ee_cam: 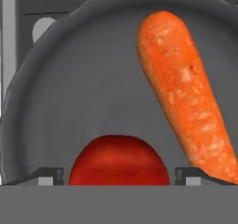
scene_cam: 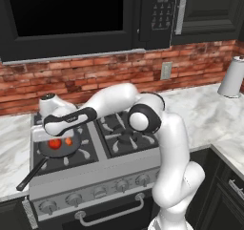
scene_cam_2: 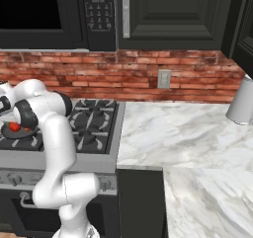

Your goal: Put the carrot and tomato in the pan. Then turn on the front left burner and set the heat to medium.

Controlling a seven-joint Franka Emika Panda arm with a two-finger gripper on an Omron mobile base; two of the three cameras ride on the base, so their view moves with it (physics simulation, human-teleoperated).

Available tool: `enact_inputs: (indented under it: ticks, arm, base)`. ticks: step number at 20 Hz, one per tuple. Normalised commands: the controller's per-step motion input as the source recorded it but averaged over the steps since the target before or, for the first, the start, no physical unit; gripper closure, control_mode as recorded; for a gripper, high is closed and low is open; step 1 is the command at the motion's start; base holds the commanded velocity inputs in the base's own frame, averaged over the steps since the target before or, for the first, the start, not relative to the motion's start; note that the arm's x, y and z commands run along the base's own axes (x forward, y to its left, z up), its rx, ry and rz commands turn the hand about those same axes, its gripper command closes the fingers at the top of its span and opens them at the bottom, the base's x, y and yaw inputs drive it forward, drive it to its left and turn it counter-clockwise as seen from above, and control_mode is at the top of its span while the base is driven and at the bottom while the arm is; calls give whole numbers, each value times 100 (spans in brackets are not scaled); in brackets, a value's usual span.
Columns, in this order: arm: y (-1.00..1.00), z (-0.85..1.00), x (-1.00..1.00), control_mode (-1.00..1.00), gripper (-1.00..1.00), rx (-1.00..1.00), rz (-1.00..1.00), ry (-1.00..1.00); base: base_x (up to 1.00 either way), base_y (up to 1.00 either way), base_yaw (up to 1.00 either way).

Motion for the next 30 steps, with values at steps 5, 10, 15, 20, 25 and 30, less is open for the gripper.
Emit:
enact_inputs:
  ticks: [5, 10, 15, 20, 25, 30]
  arm:
    - [0, 36, -13, -100, -100, 0, 0, -12]
    - [0, 28, -40, -100, -100, 0, 0, -13]
    - [0, 17, -68, -100, -100, 0, 0, -16]
    - [0, 9, -75, -100, -100, 2, 0, -18]
    - [0, 16, -74, -100, -100, 6, 0, -21]
    - [-6, 1, -61, -100, -100, 5, -1, -16]
  base:
    - [0, 0, 0]
    - [0, 0, 0]
    - [0, 0, 0]
    - [0, 0, 0]
    - [0, 0, 0]
    - [0, 0, 0]
